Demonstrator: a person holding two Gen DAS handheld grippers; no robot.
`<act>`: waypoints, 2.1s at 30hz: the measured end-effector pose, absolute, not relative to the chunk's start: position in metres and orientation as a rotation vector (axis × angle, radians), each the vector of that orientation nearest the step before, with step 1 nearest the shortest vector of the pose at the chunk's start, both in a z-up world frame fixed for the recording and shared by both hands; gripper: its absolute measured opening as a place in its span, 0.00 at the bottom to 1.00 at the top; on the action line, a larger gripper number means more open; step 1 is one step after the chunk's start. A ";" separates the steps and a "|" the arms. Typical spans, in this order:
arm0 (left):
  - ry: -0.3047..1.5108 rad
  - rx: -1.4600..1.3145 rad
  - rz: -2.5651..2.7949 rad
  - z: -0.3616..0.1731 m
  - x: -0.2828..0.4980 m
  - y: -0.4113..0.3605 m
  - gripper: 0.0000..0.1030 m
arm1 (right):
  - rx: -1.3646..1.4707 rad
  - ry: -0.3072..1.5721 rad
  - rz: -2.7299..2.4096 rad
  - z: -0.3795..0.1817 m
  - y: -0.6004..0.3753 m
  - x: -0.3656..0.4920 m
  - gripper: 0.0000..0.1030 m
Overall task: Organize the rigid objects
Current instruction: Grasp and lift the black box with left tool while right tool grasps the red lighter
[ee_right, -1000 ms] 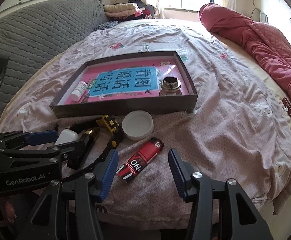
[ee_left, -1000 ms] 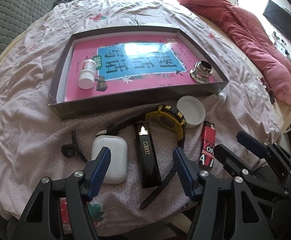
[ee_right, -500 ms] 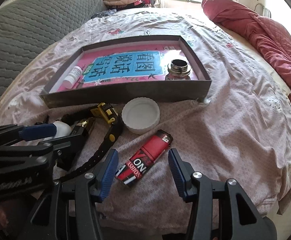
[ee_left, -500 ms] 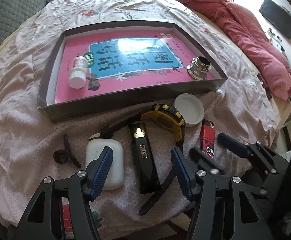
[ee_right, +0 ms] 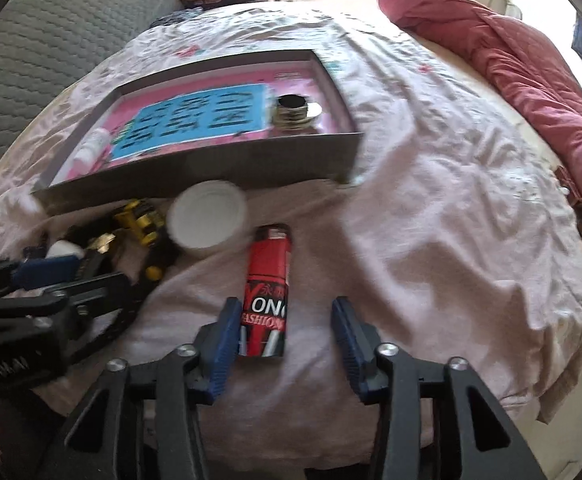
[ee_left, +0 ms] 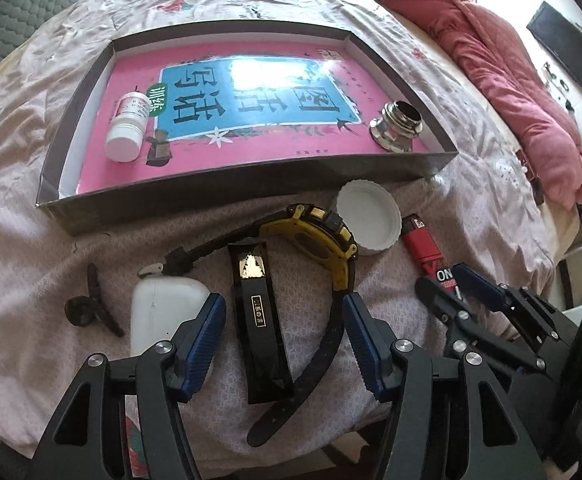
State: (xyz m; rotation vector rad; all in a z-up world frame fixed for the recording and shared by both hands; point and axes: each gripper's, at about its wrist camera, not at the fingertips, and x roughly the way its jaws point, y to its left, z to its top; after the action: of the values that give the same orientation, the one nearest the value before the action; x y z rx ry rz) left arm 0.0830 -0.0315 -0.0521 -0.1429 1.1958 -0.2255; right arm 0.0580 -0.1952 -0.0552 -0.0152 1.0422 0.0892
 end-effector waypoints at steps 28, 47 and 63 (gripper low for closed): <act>1.211 -0.137 -0.189 -0.071 0.093 -0.034 0.33 | -0.016 1.008 0.166 -0.064 -0.193 0.076 0.23; 1.162 -0.201 -0.188 -0.059 0.085 -0.019 0.22 | 0.105 0.911 0.254 -0.045 -0.215 0.060 0.22; 1.090 -0.164 -0.204 -0.026 0.069 -0.022 0.22 | 0.070 0.836 0.288 -0.030 -0.207 0.050 0.22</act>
State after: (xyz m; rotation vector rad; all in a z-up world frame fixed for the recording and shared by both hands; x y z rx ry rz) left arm 0.0692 -0.0221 -0.0263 -0.1644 1.0901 -0.2039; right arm 0.0499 -0.2066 -0.0300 0.0696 0.8361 0.2881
